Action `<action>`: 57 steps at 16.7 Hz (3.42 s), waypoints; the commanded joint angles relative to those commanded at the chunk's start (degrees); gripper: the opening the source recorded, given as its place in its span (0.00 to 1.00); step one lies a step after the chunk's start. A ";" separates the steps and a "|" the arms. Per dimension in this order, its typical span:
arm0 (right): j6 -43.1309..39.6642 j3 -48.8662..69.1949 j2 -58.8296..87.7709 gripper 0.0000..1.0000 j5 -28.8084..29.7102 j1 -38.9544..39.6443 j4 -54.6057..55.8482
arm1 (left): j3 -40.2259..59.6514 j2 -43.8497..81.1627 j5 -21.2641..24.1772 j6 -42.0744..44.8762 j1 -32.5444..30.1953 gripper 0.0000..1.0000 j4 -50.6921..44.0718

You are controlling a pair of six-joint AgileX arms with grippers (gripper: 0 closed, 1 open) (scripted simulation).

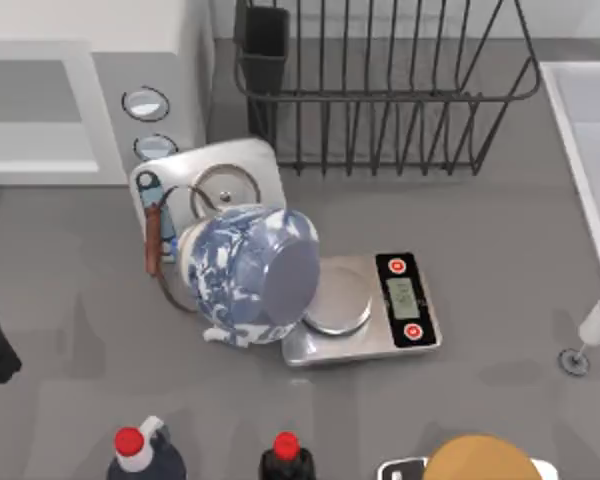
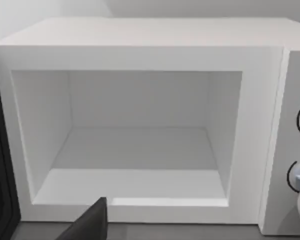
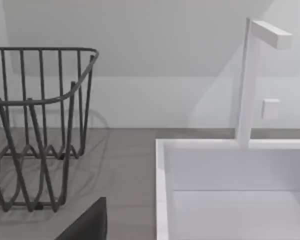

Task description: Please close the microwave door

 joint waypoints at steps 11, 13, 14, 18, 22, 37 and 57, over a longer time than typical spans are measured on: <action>0.00 0.00 0.00 1.00 0.00 0.00 0.00 | 0.00 0.00 0.00 0.00 0.00 0.25 0.00; 0.00 0.00 0.00 1.00 0.00 0.00 0.00 | 0.00 0.00 0.00 0.00 0.00 0.10 0.00; 0.00 0.00 0.00 1.00 0.00 0.00 0.00 | 0.00 0.00 0.00 0.00 0.00 0.02 0.00; 0.00 0.00 0.00 1.00 0.00 0.00 0.00 | 0.00 0.00 0.00 0.00 0.00 0.00 0.00; 0.00 0.00 0.00 1.00 0.00 0.00 0.00 | 0.00 0.00 0.00 0.00 0.00 0.00 0.00; 0.00 0.00 0.00 1.00 0.00 0.00 0.00 | -2.79 -6.76 -2.27 -0.11 -2.11 0.00 -4.02; 0.00 0.00 0.00 1.00 0.00 0.00 0.00 | -4.66 12.26 15.72 -0.47 15.92 0.00 19.05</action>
